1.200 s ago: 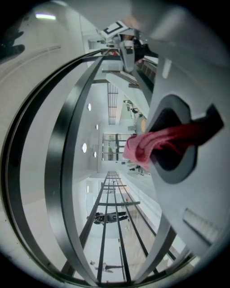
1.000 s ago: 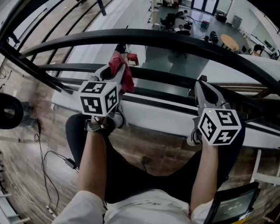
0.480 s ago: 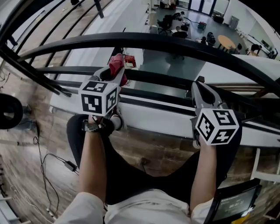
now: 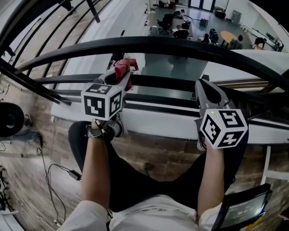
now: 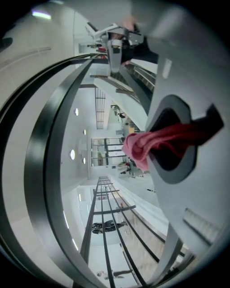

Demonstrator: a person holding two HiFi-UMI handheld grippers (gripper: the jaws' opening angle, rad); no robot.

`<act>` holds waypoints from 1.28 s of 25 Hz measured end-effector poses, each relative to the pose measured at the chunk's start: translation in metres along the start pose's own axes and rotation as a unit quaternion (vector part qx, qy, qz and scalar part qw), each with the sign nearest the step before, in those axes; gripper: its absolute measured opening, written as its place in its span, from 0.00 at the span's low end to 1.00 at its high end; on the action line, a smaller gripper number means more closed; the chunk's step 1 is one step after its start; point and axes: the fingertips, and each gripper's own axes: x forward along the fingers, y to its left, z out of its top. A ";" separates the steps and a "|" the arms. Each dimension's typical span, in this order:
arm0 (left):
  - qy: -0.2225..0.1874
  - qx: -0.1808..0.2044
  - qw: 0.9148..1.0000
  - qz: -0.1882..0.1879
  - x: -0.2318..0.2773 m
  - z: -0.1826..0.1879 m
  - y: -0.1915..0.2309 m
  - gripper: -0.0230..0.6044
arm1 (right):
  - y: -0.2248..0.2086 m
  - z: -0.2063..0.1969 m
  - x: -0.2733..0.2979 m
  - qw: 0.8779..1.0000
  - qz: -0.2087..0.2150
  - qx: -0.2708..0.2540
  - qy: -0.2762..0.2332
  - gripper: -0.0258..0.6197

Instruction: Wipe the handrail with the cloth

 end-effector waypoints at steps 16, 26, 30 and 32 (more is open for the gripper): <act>-0.008 0.012 0.999 -0.033 0.020 0.010 -0.064 0.14 | -0.024 -0.007 -0.030 1.000 -0.011 0.004 -0.005 0.04; -0.005 0.024 0.997 -0.069 0.037 0.018 -0.119 0.14 | -0.050 -0.019 -0.052 1.000 -0.016 0.003 0.000 0.04; -0.001 0.028 0.998 -0.062 0.037 0.017 -0.120 0.14 | -0.069 -0.022 -0.063 1.000 -0.024 0.012 -0.001 0.04; 0.002 0.028 0.998 -0.057 0.035 0.016 -0.120 0.14 | -0.075 -0.018 -0.067 0.999 -0.025 0.029 -0.011 0.04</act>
